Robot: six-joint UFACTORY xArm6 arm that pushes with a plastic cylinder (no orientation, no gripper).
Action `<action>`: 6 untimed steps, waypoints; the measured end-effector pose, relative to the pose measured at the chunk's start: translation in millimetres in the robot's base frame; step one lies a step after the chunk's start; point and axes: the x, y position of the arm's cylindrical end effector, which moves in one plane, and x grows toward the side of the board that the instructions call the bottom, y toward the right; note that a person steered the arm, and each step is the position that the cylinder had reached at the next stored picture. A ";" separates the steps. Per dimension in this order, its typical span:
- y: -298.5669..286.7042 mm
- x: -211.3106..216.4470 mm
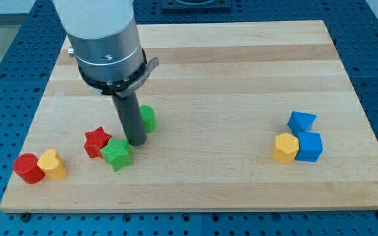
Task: Push green circle into green star
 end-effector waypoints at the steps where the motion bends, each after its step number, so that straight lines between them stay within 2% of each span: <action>1: 54.6 -16.9; 3: 50.7 -88.4; 5: -4.5 -59.6; 6: -21.4 -25.7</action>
